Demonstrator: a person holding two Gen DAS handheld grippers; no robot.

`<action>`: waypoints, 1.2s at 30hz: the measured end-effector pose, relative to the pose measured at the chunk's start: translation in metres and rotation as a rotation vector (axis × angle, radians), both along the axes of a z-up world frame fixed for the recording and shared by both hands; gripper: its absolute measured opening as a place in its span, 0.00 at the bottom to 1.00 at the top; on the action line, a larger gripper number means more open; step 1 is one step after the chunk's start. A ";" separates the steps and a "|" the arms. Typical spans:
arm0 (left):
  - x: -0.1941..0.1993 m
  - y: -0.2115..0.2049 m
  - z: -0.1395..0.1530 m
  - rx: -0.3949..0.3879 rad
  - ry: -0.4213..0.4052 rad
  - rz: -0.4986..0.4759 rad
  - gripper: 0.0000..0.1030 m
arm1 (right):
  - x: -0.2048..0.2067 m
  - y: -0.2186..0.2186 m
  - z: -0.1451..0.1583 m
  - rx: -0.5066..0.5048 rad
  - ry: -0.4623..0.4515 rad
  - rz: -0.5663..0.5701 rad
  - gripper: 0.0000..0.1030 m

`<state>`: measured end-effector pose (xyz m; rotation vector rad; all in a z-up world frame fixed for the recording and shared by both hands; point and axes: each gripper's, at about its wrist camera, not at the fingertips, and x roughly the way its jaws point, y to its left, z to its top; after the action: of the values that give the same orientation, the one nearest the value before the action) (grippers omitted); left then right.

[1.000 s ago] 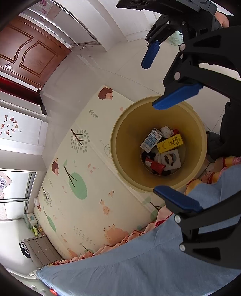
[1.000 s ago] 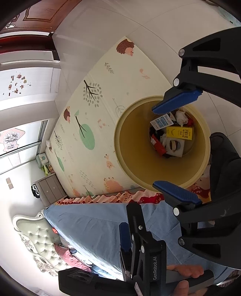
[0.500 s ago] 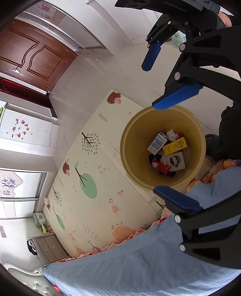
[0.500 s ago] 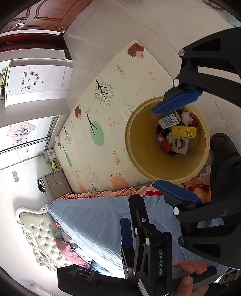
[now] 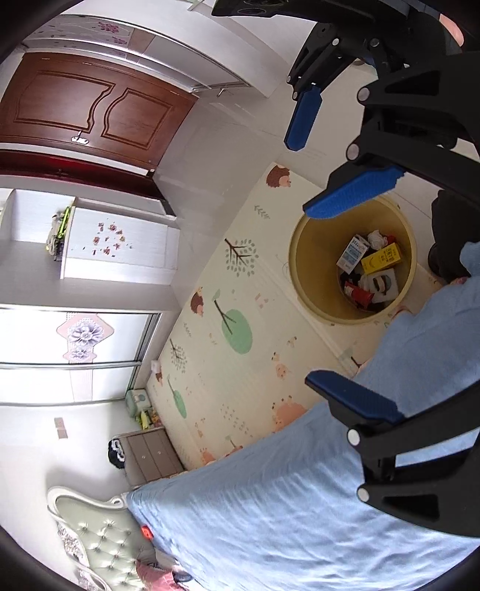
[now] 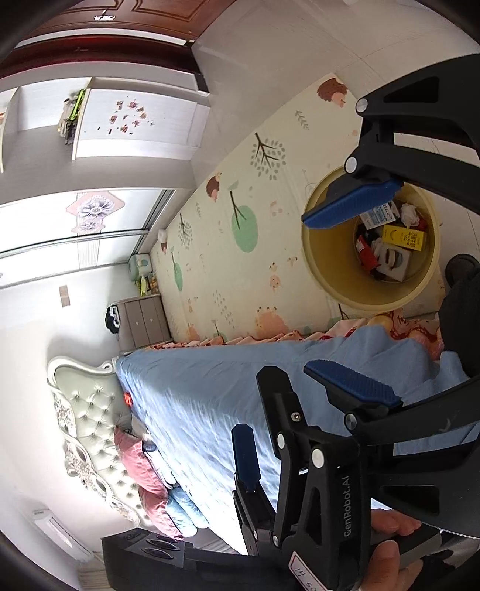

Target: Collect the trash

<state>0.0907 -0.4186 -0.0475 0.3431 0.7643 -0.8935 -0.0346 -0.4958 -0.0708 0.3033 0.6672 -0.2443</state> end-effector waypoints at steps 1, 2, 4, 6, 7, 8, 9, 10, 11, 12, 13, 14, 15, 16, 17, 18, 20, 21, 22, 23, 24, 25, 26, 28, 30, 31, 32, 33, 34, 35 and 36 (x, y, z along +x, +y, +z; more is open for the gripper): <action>0.002 0.014 0.005 -0.014 -0.015 0.023 0.81 | 0.005 0.010 0.003 -0.011 -0.008 0.015 0.70; 0.004 0.027 0.009 -0.025 -0.030 0.045 0.81 | 0.010 0.020 0.005 -0.019 -0.015 0.034 0.70; 0.009 0.056 0.016 -0.047 -0.064 0.096 0.81 | 0.020 0.041 0.008 -0.028 -0.031 0.076 0.70; 0.012 0.084 0.021 -0.060 -0.104 0.155 0.81 | 0.030 0.061 0.010 -0.035 -0.047 0.113 0.70; 0.015 0.099 0.024 -0.065 -0.123 0.185 0.82 | 0.035 0.072 0.010 -0.037 -0.051 0.132 0.71; 0.017 0.114 0.026 -0.071 -0.139 0.213 0.83 | 0.041 0.083 0.010 -0.034 -0.057 0.153 0.72; 0.019 0.130 0.026 -0.078 -0.158 0.249 0.86 | 0.047 0.093 0.011 -0.027 -0.066 0.173 0.73; 0.020 0.145 0.027 -0.081 -0.174 0.278 0.88 | 0.052 0.104 0.010 -0.021 -0.073 0.192 0.74; 0.021 0.159 0.026 -0.083 -0.187 0.309 0.88 | 0.057 0.115 0.010 -0.020 -0.079 0.210 0.77; 0.023 0.173 0.026 -0.082 -0.197 0.339 0.88 | 0.062 0.125 0.010 -0.025 -0.082 0.224 0.78; 0.025 0.187 0.025 -0.083 -0.203 0.362 0.89 | 0.067 0.137 0.009 -0.035 -0.082 0.239 0.79; 0.026 0.201 0.024 -0.083 -0.210 0.388 0.89 | 0.072 0.149 0.008 -0.043 -0.083 0.257 0.79; 0.028 0.215 0.024 -0.084 -0.219 0.415 0.90 | 0.076 0.162 0.008 -0.052 -0.084 0.275 0.80; 0.030 0.230 0.024 -0.090 -0.231 0.442 0.92 | 0.081 0.173 0.008 -0.059 -0.088 0.290 0.81; 0.031 0.246 0.024 -0.098 -0.245 0.471 0.93 | 0.084 0.185 0.009 -0.066 -0.096 0.307 0.82; 0.031 0.260 0.025 -0.106 -0.261 0.505 0.96 | 0.087 0.195 0.010 -0.076 -0.106 0.321 0.82; 0.031 0.285 0.027 -0.121 -0.292 0.565 0.96 | 0.091 0.215 0.014 -0.097 -0.138 0.342 0.84; 0.032 0.299 0.028 -0.126 -0.302 0.591 0.96 | 0.093 0.223 0.016 -0.102 -0.157 0.350 0.84; 0.031 0.309 0.029 -0.126 -0.312 0.616 0.96 | 0.094 0.232 0.018 -0.107 -0.173 0.359 0.84; 0.031 0.319 0.029 -0.125 -0.321 0.641 0.96 | 0.096 0.240 0.020 -0.113 -0.187 0.369 0.84; 0.032 0.329 0.031 -0.126 -0.327 0.663 0.96 | 0.097 0.249 0.022 -0.121 -0.201 0.377 0.85; 0.032 0.339 0.031 -0.129 -0.331 0.685 0.96 | 0.100 0.257 0.025 -0.134 -0.212 0.385 0.85; 0.033 0.347 0.033 -0.132 -0.334 0.702 0.96 | 0.102 0.265 0.027 -0.147 -0.222 0.390 0.85; 0.035 0.363 0.035 -0.138 -0.345 0.737 0.96 | 0.106 0.276 0.031 -0.153 -0.246 0.404 0.87; 0.037 0.378 0.036 -0.132 -0.361 0.765 0.96 | 0.113 0.285 0.035 -0.147 -0.264 0.413 0.89; 0.038 0.385 0.037 -0.131 -0.367 0.781 0.96 | 0.115 0.290 0.037 -0.143 -0.275 0.418 0.90; 0.040 0.391 0.037 -0.131 -0.370 0.792 0.96 | 0.117 0.295 0.038 -0.139 -0.285 0.423 0.90; 0.041 0.398 0.038 -0.136 -0.370 0.804 0.96 | 0.119 0.299 0.040 -0.137 -0.295 0.430 0.91; 0.041 0.404 0.039 -0.144 -0.371 0.814 0.96 | 0.122 0.305 0.042 -0.137 -0.305 0.434 0.92; 0.041 0.409 0.039 -0.154 -0.375 0.826 0.96 | 0.124 0.307 0.043 -0.137 -0.315 0.436 0.92; 0.042 0.416 0.041 -0.167 -0.380 0.840 0.96 | 0.125 0.310 0.044 -0.137 -0.325 0.438 0.92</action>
<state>0.1323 -0.0028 -0.0067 0.0191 0.4065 -0.0848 0.0900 -0.1855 -0.0267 0.0565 0.3786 0.1764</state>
